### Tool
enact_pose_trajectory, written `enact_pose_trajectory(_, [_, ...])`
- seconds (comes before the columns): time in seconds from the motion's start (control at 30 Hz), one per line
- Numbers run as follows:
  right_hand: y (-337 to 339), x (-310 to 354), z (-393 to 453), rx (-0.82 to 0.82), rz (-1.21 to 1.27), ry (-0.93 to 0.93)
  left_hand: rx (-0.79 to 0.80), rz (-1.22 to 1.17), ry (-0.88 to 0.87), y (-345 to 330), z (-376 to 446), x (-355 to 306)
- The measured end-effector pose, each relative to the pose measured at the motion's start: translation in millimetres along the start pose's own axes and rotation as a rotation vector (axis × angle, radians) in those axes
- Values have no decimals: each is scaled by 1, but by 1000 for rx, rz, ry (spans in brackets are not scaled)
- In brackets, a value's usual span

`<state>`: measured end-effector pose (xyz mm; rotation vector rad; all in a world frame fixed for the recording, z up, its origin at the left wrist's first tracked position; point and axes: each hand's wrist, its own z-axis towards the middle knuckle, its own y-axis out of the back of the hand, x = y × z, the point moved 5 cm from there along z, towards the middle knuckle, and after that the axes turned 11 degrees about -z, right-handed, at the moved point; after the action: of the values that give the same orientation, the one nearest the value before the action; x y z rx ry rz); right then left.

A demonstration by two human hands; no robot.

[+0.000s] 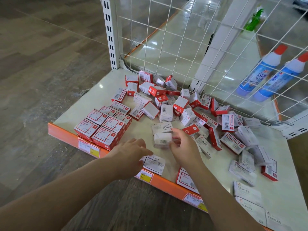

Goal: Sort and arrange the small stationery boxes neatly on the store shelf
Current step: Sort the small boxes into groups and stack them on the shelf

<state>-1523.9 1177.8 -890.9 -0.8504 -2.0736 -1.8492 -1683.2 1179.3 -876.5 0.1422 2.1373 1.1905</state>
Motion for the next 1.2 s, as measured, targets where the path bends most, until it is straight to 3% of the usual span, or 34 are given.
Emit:
enact_pose_trajectory(0.47, [-7, 1, 6, 57, -9, 65, -26, -118, 10, -1, -1, 3])
enact_pose_trajectory(0.7, [16, 3, -6, 16, 168, -68, -269, -291, 81, 16, -2, 8])
enact_pose_trajectory(0.83, [28, 9, -16, 60, 178, -59, -318, -360, 27, 25, -5, 1])
enact_pose_trajectory(1.0, [32, 17, -23, 123, 173, -19, -435, -275, -68, 35, -9, -8])
enact_pose_trajectory(1.2, [30, 15, -27, 132, 228, -18, -350, -289, -6, 33, -6, -10])
